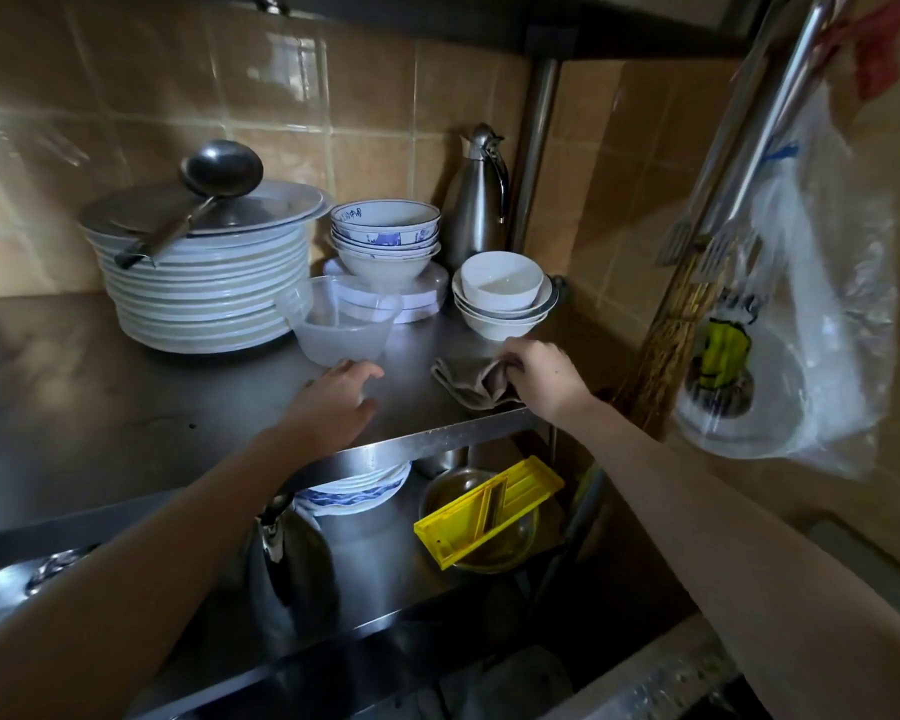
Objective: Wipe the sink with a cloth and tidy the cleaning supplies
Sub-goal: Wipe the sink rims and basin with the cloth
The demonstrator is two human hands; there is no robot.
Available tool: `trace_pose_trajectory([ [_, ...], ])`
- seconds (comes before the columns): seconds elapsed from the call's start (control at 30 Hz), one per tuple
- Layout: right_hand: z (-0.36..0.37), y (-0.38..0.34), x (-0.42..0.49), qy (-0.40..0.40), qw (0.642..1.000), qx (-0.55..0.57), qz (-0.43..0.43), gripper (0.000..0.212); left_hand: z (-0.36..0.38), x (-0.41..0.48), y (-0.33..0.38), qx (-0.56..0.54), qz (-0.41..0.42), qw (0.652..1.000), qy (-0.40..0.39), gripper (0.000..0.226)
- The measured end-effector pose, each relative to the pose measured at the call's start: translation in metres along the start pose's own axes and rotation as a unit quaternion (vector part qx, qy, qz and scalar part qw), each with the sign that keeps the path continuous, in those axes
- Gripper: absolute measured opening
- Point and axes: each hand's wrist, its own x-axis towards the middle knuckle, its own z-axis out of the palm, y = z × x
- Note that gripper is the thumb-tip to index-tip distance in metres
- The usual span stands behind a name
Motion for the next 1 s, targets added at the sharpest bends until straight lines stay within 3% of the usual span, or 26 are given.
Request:
trace_pose_trajectory([
  [0.17, 0.029, 0.012, -0.021, -0.029, 0.999, -0.013, -0.029, 0.028, 0.006, -0.001, 0.002, 0.0, -0.001, 1.0, -0.007, 0.039],
  [0.33, 0.041, 0.021, -0.023, -0.041, 0.986, -0.137, -0.089, 0.045, 0.006, -0.008, 0.004, 0.01, -0.008, 1.0, -0.015, 0.04],
  [0.47, 0.047, 0.023, -0.024, -0.018, 0.98, -0.175, -0.098, 0.036, 0.005, -0.015, 0.0, 0.02, -0.016, 1.0, -0.017, 0.039],
  [0.57, 0.046, 0.024, -0.028, 0.009, 0.982, -0.161, -0.103, 0.027, 0.004, -0.021, -0.002, 0.01, -0.029, 0.999, -0.011, 0.038],
  [0.73, 0.041, 0.019, -0.038, 0.012, 0.986, -0.144, -0.079, 0.032, 0.006, -0.027, -0.003, -0.003, -0.035, 0.999, -0.014, 0.039],
  [1.0, 0.015, 0.009, -0.082, 0.066, 0.998, 0.014, -0.01, 0.036, 0.016, -0.046, 0.015, -0.02, 0.018, 0.999, -0.028, 0.037],
])
